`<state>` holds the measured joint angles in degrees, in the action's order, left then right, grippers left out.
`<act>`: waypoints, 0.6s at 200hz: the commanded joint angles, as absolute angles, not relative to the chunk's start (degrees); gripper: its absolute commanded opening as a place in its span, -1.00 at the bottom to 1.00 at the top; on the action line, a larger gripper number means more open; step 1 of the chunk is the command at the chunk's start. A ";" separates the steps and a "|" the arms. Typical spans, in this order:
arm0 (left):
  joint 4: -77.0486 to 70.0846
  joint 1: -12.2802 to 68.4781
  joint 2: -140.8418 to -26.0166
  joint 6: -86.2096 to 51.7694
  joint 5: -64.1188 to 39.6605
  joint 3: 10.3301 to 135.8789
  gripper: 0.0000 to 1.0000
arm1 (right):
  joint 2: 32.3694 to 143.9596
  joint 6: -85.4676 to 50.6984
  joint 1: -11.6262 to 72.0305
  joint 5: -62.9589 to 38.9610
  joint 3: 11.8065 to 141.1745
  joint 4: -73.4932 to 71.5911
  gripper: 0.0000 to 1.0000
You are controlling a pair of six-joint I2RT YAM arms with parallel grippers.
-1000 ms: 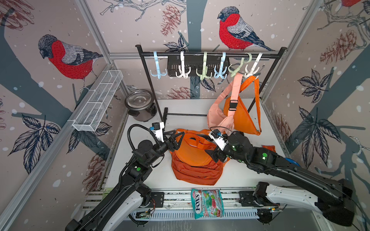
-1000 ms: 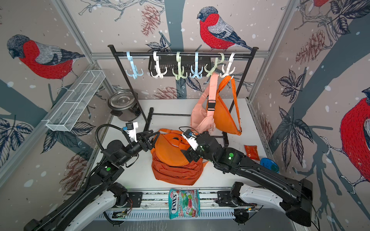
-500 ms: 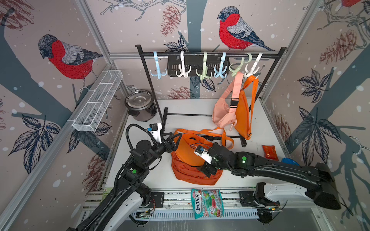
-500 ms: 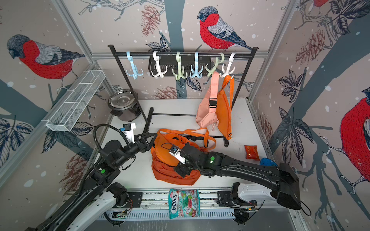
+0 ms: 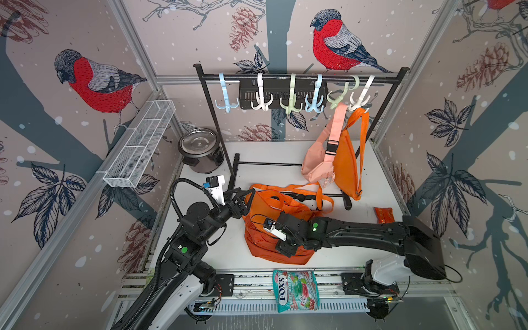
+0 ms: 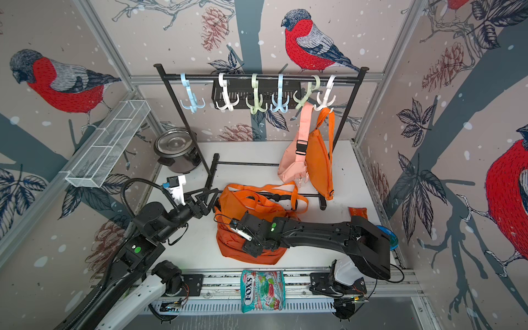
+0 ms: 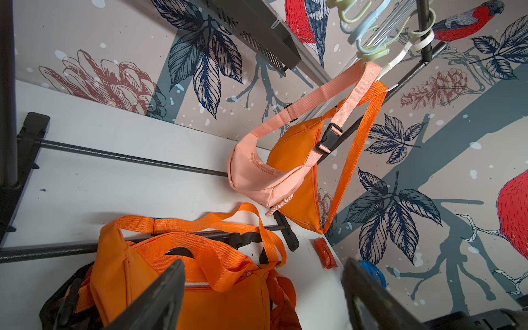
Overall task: Hang the bag on a hook
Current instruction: Pick up the bag from the bag.
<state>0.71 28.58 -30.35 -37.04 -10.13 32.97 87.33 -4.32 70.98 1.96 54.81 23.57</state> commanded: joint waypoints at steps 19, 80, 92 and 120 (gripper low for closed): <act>2.26 28.47 -29.27 -35.95 -8.11 33.74 0.70 | 84.21 -2.72 68.55 -1.58 56.01 22.23 0.58; 1.67 28.46 -27.70 -38.00 -6.15 31.39 0.70 | 84.04 -6.65 61.18 -1.86 57.42 14.33 0.51; 1.93 28.47 -27.10 -38.34 -5.81 30.91 0.70 | 86.88 -6.84 61.96 -1.37 58.68 14.94 0.48; 2.66 28.48 -25.64 -38.57 -5.20 30.24 0.70 | 92.81 -7.21 64.86 0.08 61.13 15.73 0.48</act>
<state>3.09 28.53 -26.59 -37.56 -6.07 30.63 89.52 -6.02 63.07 -1.04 59.53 16.27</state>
